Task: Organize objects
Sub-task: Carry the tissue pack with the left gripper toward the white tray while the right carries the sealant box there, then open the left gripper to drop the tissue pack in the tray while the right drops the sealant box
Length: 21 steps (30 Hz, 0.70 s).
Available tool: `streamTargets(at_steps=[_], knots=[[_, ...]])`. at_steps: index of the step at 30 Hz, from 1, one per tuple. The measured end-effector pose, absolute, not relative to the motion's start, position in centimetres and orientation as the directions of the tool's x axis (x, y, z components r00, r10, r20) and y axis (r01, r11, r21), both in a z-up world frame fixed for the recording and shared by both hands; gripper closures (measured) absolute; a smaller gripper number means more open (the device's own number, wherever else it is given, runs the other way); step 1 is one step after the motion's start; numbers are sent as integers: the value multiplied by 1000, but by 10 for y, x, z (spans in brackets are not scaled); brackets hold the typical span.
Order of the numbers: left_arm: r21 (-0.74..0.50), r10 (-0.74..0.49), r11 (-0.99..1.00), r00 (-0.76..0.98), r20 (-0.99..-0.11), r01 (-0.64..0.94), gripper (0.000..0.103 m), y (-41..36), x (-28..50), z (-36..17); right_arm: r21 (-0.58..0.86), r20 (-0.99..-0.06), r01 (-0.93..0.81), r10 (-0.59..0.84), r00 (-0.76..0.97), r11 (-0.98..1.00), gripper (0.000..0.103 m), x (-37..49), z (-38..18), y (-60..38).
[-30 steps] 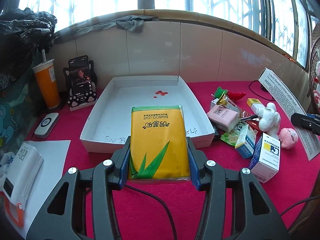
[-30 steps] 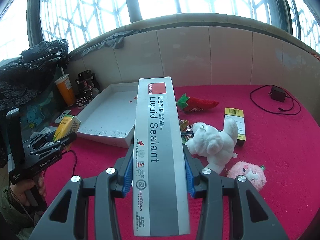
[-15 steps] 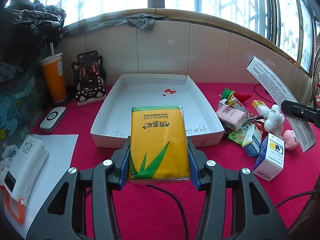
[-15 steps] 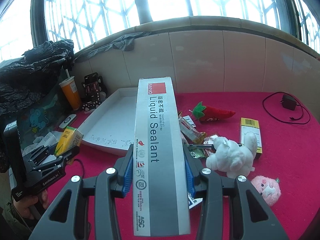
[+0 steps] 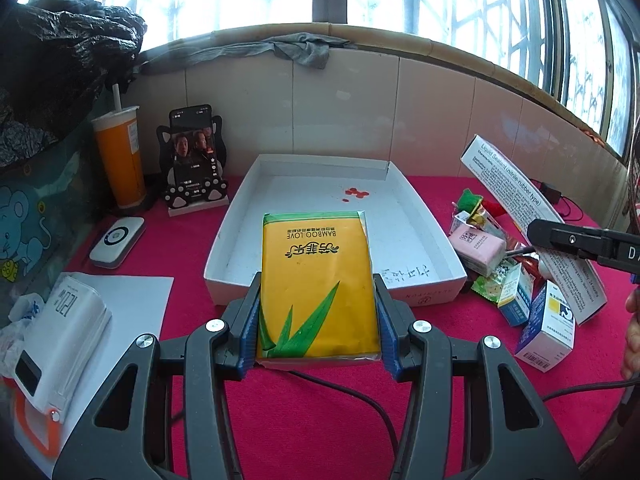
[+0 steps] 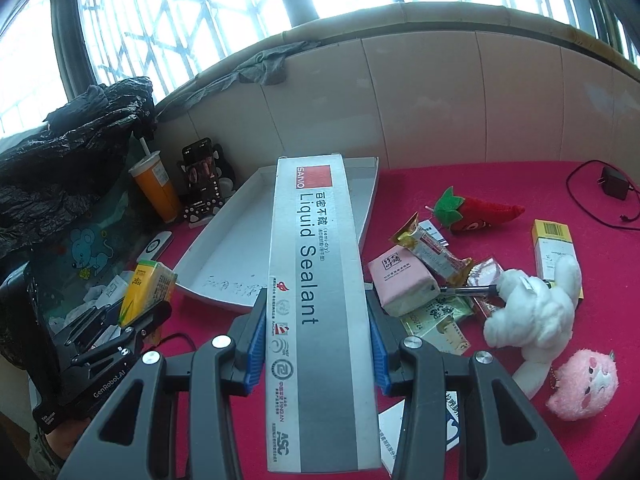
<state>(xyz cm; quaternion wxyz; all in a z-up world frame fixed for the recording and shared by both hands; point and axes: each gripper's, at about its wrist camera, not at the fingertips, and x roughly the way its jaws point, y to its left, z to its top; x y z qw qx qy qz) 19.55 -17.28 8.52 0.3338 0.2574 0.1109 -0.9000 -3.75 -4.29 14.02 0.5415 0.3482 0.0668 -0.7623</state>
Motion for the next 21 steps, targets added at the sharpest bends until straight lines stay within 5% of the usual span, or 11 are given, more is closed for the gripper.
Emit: streamTargets(at_steps=[14,21], knots=[[-77,-544,-717,-626,-559,693,54,-255,163,108,354,-640,835,-760,-111,-421,60,-52,132,-97],[16,-552,-723,-564,-615,690,54,-276,119,94,366,-677,821,-731,-89,-439,60,-59,114,-146]])
